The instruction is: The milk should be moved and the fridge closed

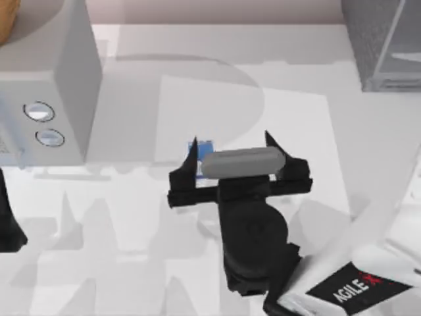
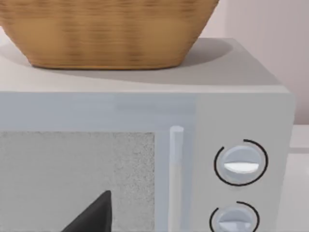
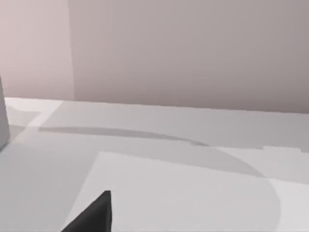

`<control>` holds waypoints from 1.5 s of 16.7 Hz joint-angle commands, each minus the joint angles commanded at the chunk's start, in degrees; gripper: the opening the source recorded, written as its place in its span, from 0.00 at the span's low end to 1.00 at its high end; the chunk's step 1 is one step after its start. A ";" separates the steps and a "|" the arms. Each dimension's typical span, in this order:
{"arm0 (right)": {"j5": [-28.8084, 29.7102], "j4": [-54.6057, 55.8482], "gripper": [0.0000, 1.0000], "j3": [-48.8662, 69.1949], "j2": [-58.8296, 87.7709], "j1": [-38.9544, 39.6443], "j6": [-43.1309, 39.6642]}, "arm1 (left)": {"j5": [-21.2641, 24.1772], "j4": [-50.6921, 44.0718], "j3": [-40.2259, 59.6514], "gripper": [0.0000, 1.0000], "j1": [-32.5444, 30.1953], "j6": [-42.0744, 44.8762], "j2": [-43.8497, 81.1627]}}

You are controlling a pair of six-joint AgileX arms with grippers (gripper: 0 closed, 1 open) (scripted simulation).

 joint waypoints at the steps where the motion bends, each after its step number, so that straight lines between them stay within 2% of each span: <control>1: -0.13 1.86 1.00 2.59 4.51 0.08 -0.01 | 0.00 0.00 0.00 1.00 0.00 0.00 0.00; 7: -0.91 8.30 1.00 11.91 19.09 0.02 -0.08 | 0.00 0.00 0.00 1.00 0.00 0.00 0.00; 13: -1.05 8.18 1.00 12.10 19.30 -0.26 -0.07 | 0.00 0.00 0.00 1.00 0.00 0.00 0.00; 19: -4.99 4.27 1.00 18.32 21.30 -4.07 -0.19 | 0.00 0.00 0.00 1.00 0.00 0.00 0.00; 24: -5.43 3.82 1.00 19.02 21.54 -4.51 -0.21 | 0.00 0.00 0.00 1.00 0.00 0.00 0.00; 25: -5.43 3.82 0.92 19.02 21.54 -4.51 -0.21 | 0.00 0.00 0.00 1.00 0.00 0.00 0.00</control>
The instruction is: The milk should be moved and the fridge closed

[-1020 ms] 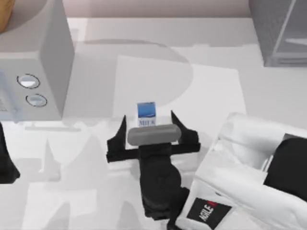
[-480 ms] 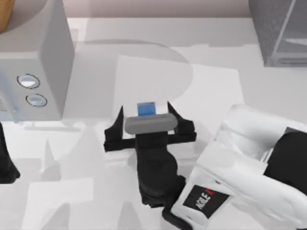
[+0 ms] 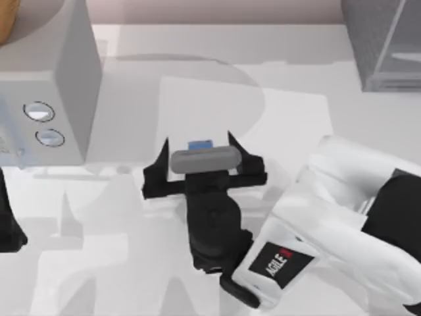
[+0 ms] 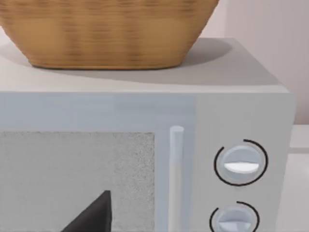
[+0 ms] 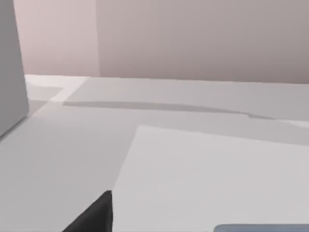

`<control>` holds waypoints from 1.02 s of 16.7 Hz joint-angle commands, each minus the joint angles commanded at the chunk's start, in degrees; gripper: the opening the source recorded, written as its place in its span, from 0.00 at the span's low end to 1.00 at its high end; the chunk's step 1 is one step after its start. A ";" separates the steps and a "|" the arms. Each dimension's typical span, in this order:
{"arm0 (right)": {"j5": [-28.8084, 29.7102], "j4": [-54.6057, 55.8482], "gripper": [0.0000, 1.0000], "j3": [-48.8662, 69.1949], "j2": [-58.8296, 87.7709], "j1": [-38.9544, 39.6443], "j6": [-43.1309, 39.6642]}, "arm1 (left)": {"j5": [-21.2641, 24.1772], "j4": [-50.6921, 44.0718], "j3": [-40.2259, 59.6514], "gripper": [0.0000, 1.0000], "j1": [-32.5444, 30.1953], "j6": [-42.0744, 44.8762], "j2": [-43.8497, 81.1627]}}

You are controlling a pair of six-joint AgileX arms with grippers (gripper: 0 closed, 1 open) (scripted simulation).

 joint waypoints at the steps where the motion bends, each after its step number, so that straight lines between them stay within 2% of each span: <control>1: 0.00 0.00 0.85 0.00 0.00 0.00 0.00 | 0.00 0.00 0.00 1.00 0.00 0.00 0.00; 12: 0.00 0.00 0.02 0.00 0.00 0.00 0.00 | 0.00 0.00 0.00 1.00 0.00 0.00 0.00; 17: 0.00 0.00 0.00 0.00 0.00 0.00 0.00 | 0.00 0.00 0.00 1.00 0.00 0.00 0.00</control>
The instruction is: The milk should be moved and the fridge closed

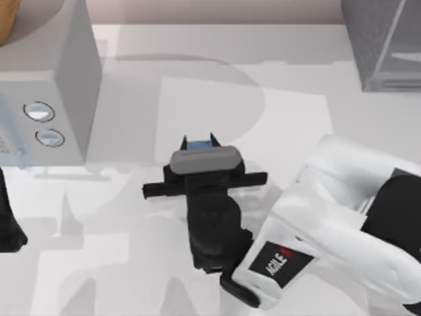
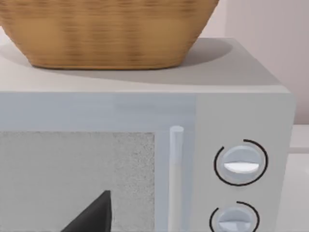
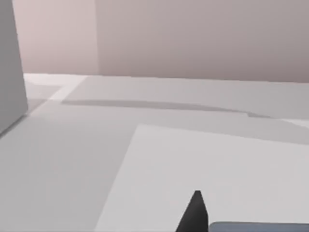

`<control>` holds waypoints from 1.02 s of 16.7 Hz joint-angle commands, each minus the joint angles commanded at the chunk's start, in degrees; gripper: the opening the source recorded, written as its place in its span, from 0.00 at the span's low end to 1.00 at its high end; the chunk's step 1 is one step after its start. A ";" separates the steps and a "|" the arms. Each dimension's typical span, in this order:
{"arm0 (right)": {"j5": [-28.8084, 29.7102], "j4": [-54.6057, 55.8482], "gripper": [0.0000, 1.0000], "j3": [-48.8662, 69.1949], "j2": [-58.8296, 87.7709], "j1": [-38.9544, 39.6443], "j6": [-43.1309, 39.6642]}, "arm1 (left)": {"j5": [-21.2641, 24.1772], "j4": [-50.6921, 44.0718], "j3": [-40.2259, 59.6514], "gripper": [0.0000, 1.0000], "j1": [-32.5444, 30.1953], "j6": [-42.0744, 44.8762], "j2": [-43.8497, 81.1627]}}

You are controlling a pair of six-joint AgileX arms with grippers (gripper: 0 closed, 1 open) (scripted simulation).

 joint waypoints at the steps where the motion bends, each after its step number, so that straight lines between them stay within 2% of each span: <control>1: 0.00 0.00 0.00 0.00 0.00 0.00 0.00 | 0.00 0.00 0.00 1.00 0.00 0.00 0.00; 17: -0.82 -4.64 0.00 -2.04 -6.75 -0.62 0.27 | 0.00 0.00 0.00 1.00 0.00 0.00 0.00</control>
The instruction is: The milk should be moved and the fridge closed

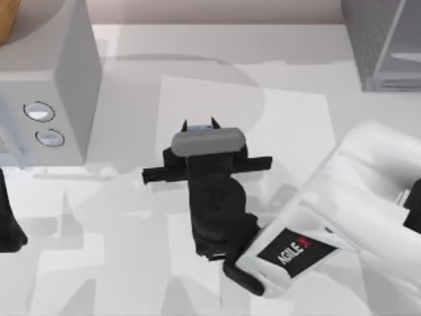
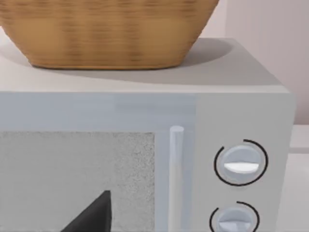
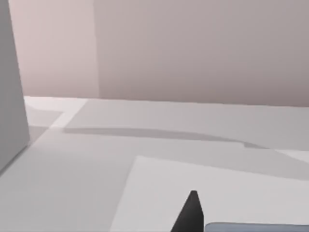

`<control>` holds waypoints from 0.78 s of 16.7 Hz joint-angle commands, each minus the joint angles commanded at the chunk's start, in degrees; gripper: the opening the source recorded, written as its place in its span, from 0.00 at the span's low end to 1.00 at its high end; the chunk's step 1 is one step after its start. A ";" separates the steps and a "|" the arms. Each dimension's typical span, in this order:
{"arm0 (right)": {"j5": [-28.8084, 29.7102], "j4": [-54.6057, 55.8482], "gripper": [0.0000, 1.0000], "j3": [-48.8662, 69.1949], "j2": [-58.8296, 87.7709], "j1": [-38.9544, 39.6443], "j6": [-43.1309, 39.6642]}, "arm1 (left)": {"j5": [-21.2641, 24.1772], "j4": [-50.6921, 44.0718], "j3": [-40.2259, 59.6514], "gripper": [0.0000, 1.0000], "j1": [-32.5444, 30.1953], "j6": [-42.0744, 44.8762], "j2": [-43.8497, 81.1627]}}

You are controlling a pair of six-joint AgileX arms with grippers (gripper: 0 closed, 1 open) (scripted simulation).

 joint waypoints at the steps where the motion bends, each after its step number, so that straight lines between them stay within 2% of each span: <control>1: -1.25 -0.30 0.00 -1.06 -1.28 -1.29 0.03 | 0.00 0.00 0.00 1.00 0.00 0.00 0.00; 5: -10.31 -2.60 0.00 -9.00 -11.08 -11.56 0.06 | 0.00 0.00 0.00 1.00 0.00 0.00 0.00; 13: -37.04 -8.84 0.00 -31.18 -41.03 -43.13 -0.11 | 0.00 0.00 0.00 1.00 0.00 0.00 0.00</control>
